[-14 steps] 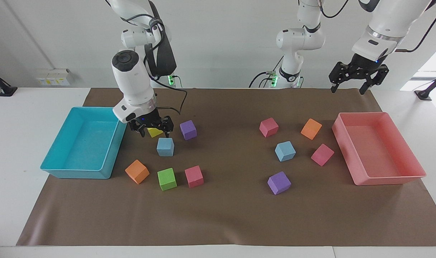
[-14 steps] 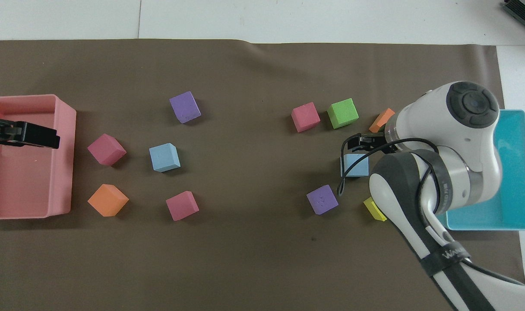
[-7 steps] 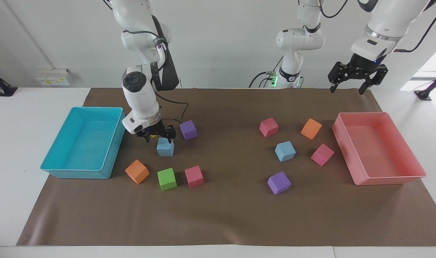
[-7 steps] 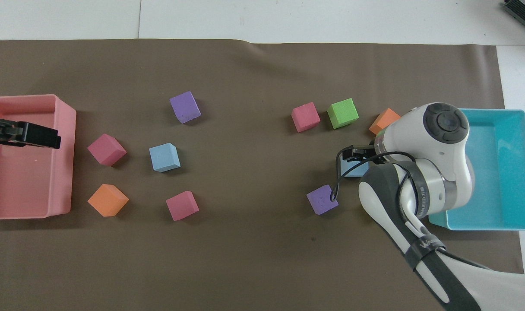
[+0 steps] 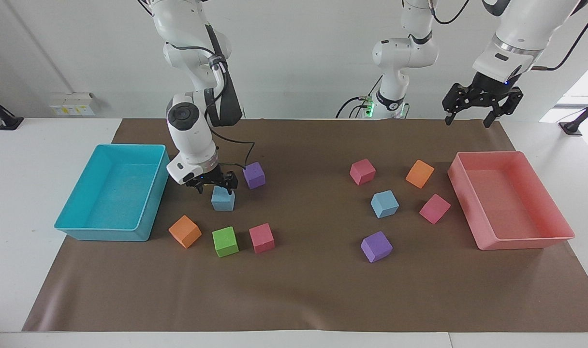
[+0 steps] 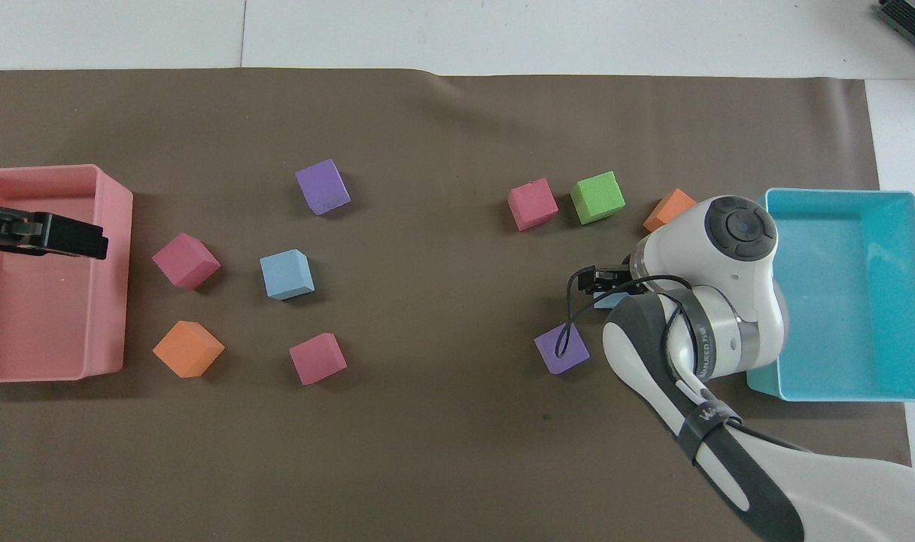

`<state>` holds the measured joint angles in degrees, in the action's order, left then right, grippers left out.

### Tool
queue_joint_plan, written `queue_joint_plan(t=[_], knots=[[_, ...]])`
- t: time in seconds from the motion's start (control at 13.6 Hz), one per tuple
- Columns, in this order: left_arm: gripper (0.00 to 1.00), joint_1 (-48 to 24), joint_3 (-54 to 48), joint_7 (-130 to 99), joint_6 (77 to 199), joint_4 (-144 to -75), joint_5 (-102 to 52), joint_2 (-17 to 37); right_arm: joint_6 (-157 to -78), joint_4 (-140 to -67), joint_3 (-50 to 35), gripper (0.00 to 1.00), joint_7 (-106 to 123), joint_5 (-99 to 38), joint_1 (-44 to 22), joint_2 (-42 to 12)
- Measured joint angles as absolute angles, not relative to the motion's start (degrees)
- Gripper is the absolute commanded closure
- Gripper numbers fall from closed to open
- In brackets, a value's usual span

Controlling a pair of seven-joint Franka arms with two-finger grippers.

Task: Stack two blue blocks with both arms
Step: 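Close the right gripper on the light blue cube and lift it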

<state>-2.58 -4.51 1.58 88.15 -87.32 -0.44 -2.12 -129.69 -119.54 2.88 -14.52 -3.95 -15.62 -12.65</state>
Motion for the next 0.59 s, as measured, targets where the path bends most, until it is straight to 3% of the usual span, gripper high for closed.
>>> queue_joint_plan(t=[0.44, 0.51, 0.59], knots=[[0.0, -2.6, -4.5, 1.6, 89.4, -87.3, -0.4, -2.1, -132.9, -122.7, 2.9, 0.0, -14.1, -3.9, -15.6, -13.2], [0.0, -2.6, -4.5, 1.6, 89.5, -87.3, -0.4, -2.1, -133.5, -123.2, 2.9, 0.13, -14.0, -3.9, -15.6, -13.2], [0.0, -2.6, -4.5, 1.6, 89.6, -87.3, -0.4, -2.1, -133.8, -123.6, 2.9, 0.55, -13.9, -3.9, -15.6, -13.2]])
